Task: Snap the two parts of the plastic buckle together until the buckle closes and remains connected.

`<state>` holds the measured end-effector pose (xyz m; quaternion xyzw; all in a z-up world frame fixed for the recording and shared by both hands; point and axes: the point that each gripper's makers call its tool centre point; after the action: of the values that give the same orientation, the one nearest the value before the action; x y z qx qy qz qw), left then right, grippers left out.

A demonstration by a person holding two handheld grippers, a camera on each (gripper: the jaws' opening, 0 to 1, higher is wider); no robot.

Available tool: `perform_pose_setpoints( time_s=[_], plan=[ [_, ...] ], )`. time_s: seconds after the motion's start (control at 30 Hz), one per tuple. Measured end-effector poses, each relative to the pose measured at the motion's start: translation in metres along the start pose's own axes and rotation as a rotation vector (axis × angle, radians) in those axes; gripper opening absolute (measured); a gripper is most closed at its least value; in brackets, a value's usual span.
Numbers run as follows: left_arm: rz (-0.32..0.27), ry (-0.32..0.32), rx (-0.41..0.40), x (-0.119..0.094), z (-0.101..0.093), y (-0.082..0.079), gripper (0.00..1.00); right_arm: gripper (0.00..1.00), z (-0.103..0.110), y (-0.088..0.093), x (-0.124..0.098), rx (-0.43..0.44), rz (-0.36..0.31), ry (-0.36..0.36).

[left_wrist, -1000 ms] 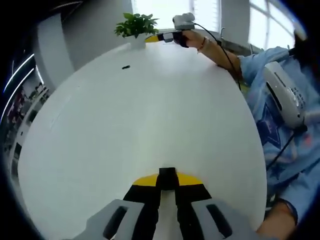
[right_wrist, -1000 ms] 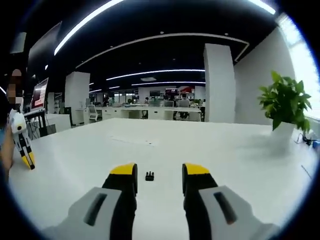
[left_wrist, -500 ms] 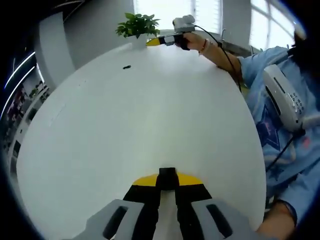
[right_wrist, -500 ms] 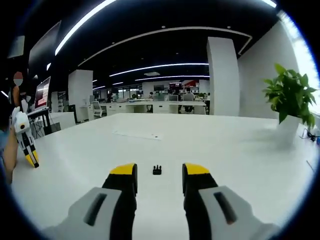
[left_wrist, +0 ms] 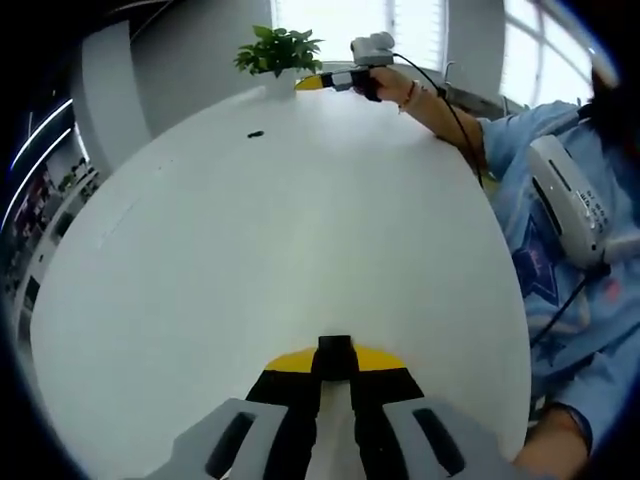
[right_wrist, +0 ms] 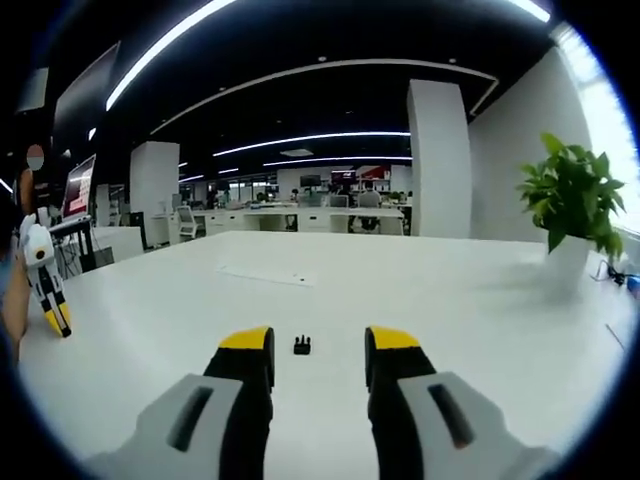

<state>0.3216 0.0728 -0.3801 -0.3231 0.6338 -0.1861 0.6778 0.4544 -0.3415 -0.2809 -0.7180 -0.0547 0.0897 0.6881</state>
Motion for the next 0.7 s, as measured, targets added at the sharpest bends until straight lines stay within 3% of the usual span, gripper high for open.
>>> perform_pose_setpoints(
  time_s=[0.37,0.7],
  plan=[
    [-0.005,0.003,-0.011,0.001,-0.002,-0.001,0.10,0.39,-0.010,-0.029,-0.008,0.004,-0.089,0.015],
    [-0.005,0.003,-0.022,0.001,-0.002,0.001,0.10,0.38,0.003,-0.040,0.014,-0.069,-0.036,-0.037]
  ],
)
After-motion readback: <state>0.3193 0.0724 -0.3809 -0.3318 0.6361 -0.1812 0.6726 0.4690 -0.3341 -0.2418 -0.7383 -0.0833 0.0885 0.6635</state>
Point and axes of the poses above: the point that each gripper's makers call its tool centre point, and the gripper's own axes: x roughly forward along the fingers, z roughly to its left, y roughly out of its underside, and after that the axes turned 6 degrees about -z, right-handed
